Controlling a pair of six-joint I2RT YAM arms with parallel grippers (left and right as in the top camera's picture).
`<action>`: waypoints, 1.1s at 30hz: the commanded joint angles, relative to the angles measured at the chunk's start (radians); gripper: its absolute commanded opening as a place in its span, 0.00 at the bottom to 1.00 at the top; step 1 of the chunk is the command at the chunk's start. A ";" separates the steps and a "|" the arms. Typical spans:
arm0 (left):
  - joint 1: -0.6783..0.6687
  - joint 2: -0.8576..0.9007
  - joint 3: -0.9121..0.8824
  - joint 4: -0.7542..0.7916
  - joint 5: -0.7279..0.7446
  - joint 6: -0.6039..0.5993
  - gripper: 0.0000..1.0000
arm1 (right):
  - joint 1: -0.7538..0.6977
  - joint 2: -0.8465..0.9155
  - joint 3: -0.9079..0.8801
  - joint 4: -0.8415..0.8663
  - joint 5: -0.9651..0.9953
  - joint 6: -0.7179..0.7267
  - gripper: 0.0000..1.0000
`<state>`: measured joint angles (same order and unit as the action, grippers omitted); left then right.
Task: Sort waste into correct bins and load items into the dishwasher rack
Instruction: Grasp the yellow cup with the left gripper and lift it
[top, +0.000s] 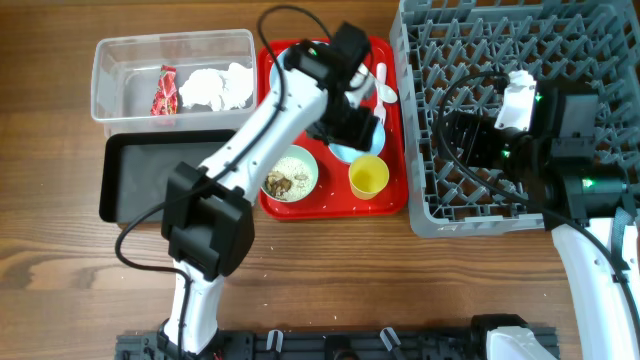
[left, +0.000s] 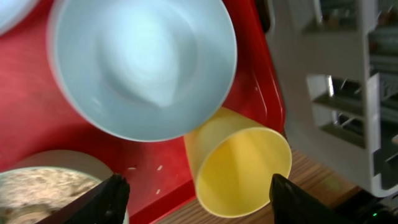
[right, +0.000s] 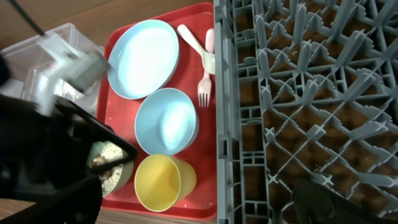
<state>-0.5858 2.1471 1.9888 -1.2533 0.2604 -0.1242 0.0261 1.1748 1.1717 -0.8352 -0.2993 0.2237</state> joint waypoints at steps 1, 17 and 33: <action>-0.023 0.003 -0.104 0.050 0.009 0.042 0.72 | -0.003 0.006 0.018 -0.010 -0.017 0.012 1.00; -0.041 0.052 -0.140 0.088 0.005 0.039 0.33 | -0.003 0.006 0.018 -0.011 -0.017 0.013 1.00; -0.020 0.050 -0.139 0.114 0.207 0.038 0.04 | -0.003 0.006 0.018 -0.011 -0.018 0.030 1.00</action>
<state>-0.6212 2.1883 1.8538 -1.1389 0.3088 -0.0902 0.0261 1.1748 1.1717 -0.8490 -0.2996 0.2253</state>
